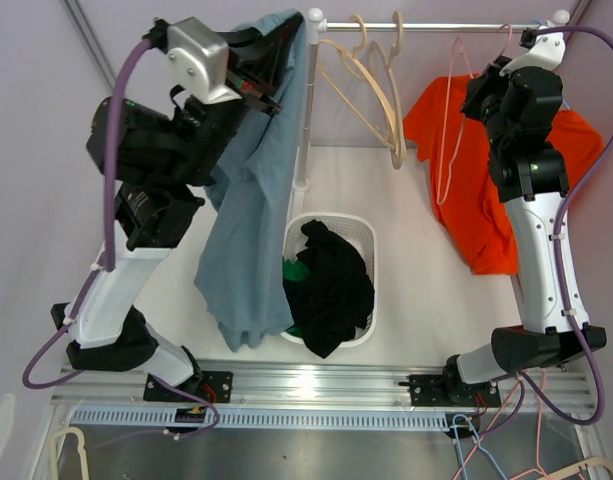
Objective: Remove the t-shirt from the hanger
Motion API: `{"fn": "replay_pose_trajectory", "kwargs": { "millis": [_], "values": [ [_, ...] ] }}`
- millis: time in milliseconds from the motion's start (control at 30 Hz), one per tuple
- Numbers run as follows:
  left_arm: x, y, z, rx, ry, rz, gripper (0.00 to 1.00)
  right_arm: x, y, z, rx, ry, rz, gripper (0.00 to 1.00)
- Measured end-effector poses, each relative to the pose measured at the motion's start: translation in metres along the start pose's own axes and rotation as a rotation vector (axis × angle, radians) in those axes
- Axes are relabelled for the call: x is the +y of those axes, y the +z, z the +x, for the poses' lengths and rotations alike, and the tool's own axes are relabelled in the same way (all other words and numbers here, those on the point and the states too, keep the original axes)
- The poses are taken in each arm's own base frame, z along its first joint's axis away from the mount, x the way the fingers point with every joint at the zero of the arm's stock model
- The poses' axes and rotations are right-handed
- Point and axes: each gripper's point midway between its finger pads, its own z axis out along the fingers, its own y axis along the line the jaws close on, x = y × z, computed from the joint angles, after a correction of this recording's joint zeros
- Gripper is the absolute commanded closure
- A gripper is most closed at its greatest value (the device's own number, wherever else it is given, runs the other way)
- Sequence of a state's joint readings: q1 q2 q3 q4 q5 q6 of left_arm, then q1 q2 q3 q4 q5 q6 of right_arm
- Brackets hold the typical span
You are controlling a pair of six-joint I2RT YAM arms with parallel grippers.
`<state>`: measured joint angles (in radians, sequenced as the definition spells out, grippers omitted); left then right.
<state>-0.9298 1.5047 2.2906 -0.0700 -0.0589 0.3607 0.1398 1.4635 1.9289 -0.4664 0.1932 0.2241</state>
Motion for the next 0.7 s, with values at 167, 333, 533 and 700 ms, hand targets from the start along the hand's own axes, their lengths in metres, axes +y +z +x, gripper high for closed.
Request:
{"fn": "replay_pose_trajectory", "kwargs": {
  "millis": [167, 333, 533, 700],
  "values": [
    [-0.007, 0.014, 0.028, 0.054, -0.001, 0.01, 0.99, 0.008, 0.009, -0.012, -0.021, -0.002, -0.03, 1.0],
    [-0.006, 0.015, 0.028, 0.058, -0.002, 0.009, 0.99, 0.016, 0.037, -0.022, -0.036, -0.013, -0.076, 1.0],
    [-0.003, 0.013, 0.011, 0.025, -0.033, 0.009, 0.99, 0.02, 0.084, 0.009, 0.031, -0.02, -0.127, 1.0],
    [-0.011, -0.009, 0.034, 0.095, -0.1, 0.016, 0.99, 0.024, 0.114, 0.039, 0.086, -0.019, -0.159, 1.0]
  ]
}}
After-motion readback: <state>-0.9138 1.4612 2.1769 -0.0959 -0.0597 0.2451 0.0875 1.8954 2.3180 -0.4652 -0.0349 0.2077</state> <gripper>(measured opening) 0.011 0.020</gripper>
